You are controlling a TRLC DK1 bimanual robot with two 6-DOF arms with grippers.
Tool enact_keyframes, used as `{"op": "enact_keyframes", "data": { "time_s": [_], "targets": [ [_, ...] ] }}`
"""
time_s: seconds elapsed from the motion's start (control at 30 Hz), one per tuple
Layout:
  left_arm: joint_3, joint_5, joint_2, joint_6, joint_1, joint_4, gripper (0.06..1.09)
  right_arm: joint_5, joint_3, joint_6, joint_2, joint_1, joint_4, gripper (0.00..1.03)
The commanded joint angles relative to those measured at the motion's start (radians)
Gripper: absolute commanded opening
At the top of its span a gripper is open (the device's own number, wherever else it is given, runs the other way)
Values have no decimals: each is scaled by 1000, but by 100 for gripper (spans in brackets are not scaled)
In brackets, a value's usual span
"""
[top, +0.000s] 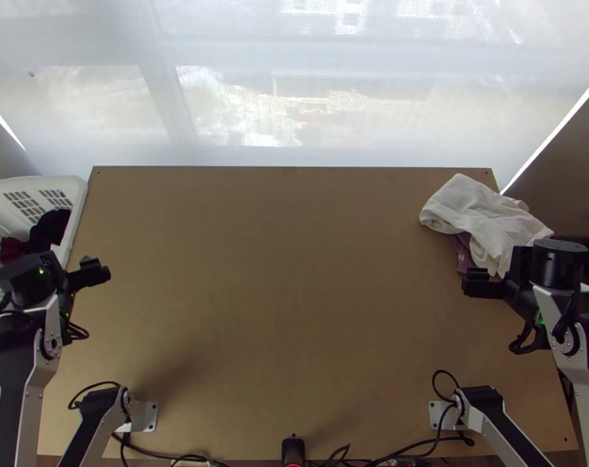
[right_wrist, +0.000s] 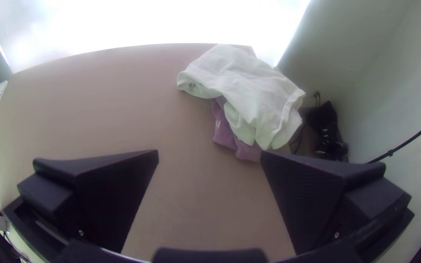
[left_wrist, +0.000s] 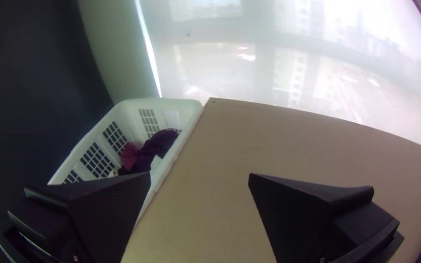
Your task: Fold the t-shirt
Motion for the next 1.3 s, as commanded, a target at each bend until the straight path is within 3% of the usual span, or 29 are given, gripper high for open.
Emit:
{"op": "enact_keyframes", "data": {
  "time_s": [0.0, 0.2, 0.4, 0.6, 1.0, 1.27],
  "targets": [
    [211, 71, 284, -40, 283, -21, 104, -9, -46, -5, -38, -16, -13, 98],
    [391, 87, 569, -49, 514, -24, 104, -17, -57, -12, -41, -15, -16, 98],
    [402, 62, 684, 231, 548, -33, 104, -46, -68, -12, -36, -15, -14, 98],
    [492, 61, 882, 158, 637, -13, 104, -58, -68, -20, -36, -13, -14, 98],
    [800, 47, 1376, 233, 852, -8, 104, -58, -80, -32, -39, -13, -25, 98],
    [868, 36, 1524, 245, 892, -8, 103, -60, -80, -34, -32, -13, -37, 98]
  ]
}}
